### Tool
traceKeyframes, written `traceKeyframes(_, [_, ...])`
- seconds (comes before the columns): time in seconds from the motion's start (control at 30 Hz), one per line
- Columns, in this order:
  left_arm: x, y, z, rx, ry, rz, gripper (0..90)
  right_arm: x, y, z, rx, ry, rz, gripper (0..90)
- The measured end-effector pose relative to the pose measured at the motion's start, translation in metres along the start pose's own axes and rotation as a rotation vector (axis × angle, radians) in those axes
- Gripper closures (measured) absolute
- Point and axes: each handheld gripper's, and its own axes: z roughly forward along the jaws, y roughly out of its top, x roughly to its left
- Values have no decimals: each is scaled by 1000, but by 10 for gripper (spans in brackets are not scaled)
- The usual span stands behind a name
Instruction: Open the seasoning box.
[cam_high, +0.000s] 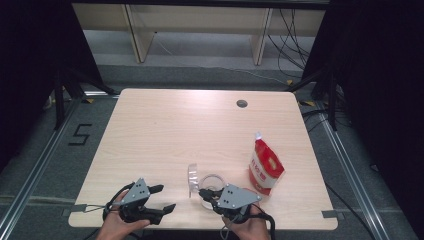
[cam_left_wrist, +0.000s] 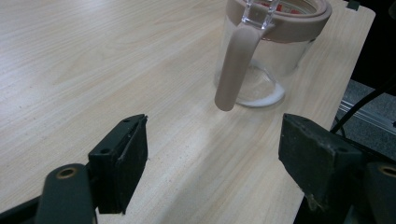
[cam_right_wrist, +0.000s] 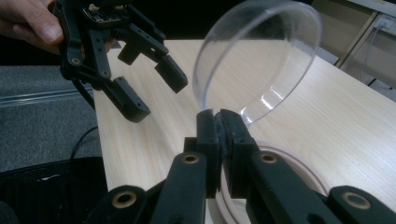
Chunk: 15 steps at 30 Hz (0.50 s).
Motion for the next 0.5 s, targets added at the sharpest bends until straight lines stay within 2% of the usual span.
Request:
traceKeyframes(0.03, [-1,0,1,-11,0,-15,239,0,0,1,2,3,-4,871])
traceKeyframes(0.1, [-1,0,0,-13,2,-15,239,0,0,2,-5,-1,-11,869])
traceKeyframes(0.13, [1,0,-1,-4,4,-3,239,0,0,1,-4,-1,-10,866])
traceKeyframes(0.17, [0,-1,-1,-2,14,-25,238,0,0,0,4,4,-3,863])
traceKeyframes(0.2, [1,-1,-1,-8,8,-22,237,0,-1,0,-3,-4,-3,858])
traceKeyframes(0.23, [0,-2,-1,-6,14,-38,234,-1,-1,-1,1,-5,3,849])
traceKeyframes(0.3, [0,-2,0,-7,16,-45,222,-4,-4,-4,-8,-21,8,824])
traceKeyframes(0.37, [1,-2,0,3,23,-34,205,-9,-8,-8,-8,-42,32,769])
traceKeyframes(0.4, [2,-2,0,-6,19,-21,205,-9,-8,-8,-8,-42,32,769])
traceKeyframes(0.43, [2,-2,1,-4,21,-28,190,-13,-10,-10,-10,-52,22,741])
traceKeyframes(0.47, [3,-2,0,-1,19,-23,185,-14,-13,-14,1,-63,61,703])
traceKeyframes(0.5, [2,-1,0,2,25,-22,185,-16,-16,-15,-7,-70,66,669])
